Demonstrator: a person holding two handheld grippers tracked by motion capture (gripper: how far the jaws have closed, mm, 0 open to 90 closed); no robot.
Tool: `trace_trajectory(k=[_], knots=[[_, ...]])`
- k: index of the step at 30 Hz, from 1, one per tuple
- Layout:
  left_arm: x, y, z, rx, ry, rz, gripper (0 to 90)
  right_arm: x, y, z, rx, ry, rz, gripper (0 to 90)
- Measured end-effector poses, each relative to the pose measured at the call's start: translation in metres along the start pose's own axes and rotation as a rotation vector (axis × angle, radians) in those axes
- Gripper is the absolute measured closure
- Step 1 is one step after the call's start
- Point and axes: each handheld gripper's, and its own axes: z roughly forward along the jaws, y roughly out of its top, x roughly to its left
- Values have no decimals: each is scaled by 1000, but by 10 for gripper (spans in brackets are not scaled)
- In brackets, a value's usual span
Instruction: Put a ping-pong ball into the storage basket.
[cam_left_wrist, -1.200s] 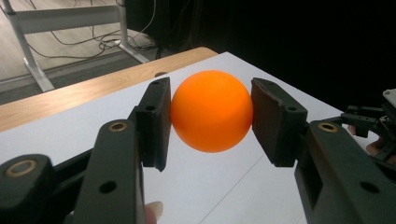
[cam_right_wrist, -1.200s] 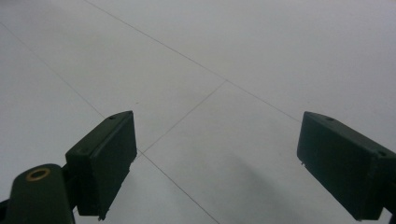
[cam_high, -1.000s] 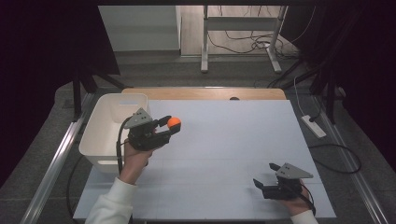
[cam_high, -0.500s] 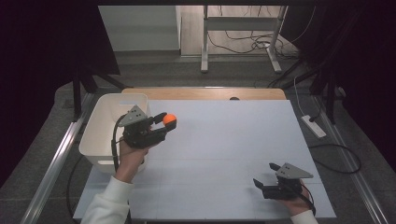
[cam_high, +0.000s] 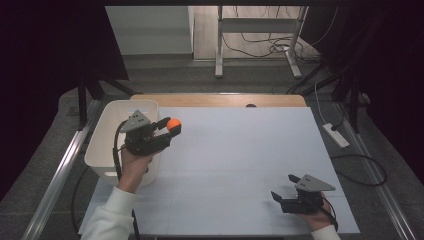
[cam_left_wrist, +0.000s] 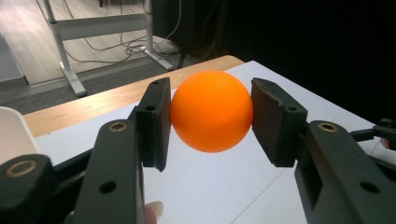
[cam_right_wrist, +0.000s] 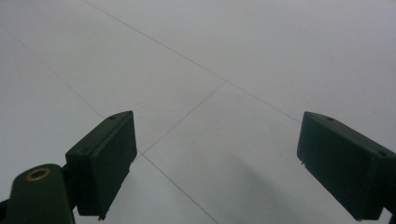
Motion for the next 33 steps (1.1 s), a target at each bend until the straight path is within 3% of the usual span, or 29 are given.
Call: trace_trajectory(k=[33], knots=[[31,-4,-7,-10,107,-50,504,0,0,0,2,-1,0,117]])
